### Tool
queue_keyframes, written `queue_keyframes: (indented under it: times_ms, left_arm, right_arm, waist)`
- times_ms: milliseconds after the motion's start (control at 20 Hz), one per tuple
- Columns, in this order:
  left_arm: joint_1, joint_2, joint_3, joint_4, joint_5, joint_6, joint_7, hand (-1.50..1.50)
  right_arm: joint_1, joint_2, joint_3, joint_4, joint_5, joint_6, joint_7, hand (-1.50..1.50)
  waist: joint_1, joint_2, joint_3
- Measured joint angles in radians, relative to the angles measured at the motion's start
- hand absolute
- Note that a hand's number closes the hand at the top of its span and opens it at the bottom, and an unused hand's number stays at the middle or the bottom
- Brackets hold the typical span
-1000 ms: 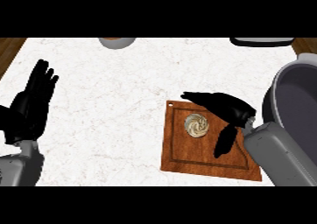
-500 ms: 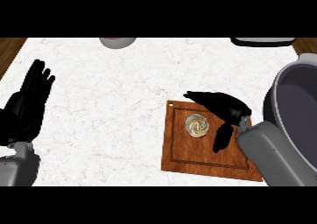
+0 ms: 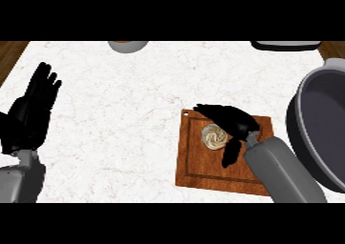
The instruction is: Pick the cupcake from the cutting board and place it in the pot
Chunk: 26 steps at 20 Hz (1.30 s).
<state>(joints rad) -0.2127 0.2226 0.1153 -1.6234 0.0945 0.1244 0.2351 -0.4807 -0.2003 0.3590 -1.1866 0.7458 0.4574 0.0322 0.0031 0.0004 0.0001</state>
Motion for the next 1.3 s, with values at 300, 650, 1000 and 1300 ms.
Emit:
queue_keyframes:
  times_ms: [300,650,1000,1300]
  left_arm:
    - [0.008,-0.012,0.011,-0.004,-0.008,-0.008,-0.009,0.0]
    - [0.016,-0.029,0.002,-0.022,-0.025,-0.001,0.003,0.0]
    - [-0.015,-0.017,0.028,0.02,-0.02,-0.021,-0.007,0.0]
    - [-0.001,-0.024,0.027,0.01,-0.027,-0.013,-0.015,0.0]
  right_arm:
    - [-0.019,0.036,-0.039,0.103,0.062,-0.028,-0.049,1.5]
    - [-0.045,0.031,-0.015,0.197,0.151,-0.116,-0.219,1.5]
    - [-0.036,0.057,-0.03,0.217,0.207,-0.14,-0.256,1.5]
    - [0.046,0.15,-0.061,0.13,0.183,-0.236,0.127,1.5]
  waist:
    - [0.001,0.0,0.0]
    - [0.003,-0.001,-0.001]
    - [0.0,-0.005,-0.002]
    - [-0.012,-0.015,-0.007]
